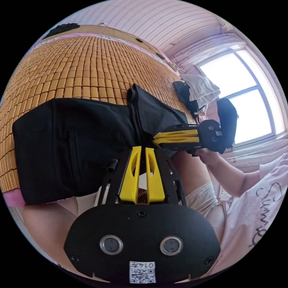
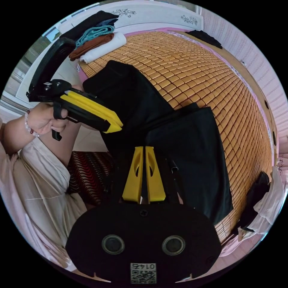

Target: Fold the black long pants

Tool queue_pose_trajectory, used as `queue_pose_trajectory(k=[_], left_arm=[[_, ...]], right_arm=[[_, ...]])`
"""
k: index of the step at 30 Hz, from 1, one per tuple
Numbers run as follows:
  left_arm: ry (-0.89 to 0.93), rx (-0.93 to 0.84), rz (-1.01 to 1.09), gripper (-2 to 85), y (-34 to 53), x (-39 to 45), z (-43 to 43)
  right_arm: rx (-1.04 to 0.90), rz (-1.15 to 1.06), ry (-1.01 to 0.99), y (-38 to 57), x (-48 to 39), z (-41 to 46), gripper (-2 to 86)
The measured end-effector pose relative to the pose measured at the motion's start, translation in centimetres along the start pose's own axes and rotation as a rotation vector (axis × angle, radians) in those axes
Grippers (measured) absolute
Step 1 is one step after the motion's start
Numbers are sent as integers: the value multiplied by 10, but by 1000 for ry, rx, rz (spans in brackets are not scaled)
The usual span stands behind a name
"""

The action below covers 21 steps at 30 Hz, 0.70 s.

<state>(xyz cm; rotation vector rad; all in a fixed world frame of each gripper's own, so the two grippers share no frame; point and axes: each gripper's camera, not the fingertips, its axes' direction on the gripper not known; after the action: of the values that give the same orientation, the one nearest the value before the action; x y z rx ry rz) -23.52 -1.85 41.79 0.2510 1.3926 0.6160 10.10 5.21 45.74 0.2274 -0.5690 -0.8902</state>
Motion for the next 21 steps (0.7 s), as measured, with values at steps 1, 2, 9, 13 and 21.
queue_pose_trajectory(k=[1,2,9,13,21], left_arm=[[1,10,2,24,0,0,-1],[1,16,5,23,-1,1,-3],[-5,22,14,7,2,7,1],[19,9,-1,38,5,9,9],[-120,-24,109,66,-3,38,29]], right_arm=[[22,-9,-18,-2,-2,-5,8],[49,-28,-39,-3,-5,-10,6],[-32,-51,-121,-28,-11,32,10],[-86,-116,-149,-42,-5,43,29],[31,4,-94,-87,77,28,62]])
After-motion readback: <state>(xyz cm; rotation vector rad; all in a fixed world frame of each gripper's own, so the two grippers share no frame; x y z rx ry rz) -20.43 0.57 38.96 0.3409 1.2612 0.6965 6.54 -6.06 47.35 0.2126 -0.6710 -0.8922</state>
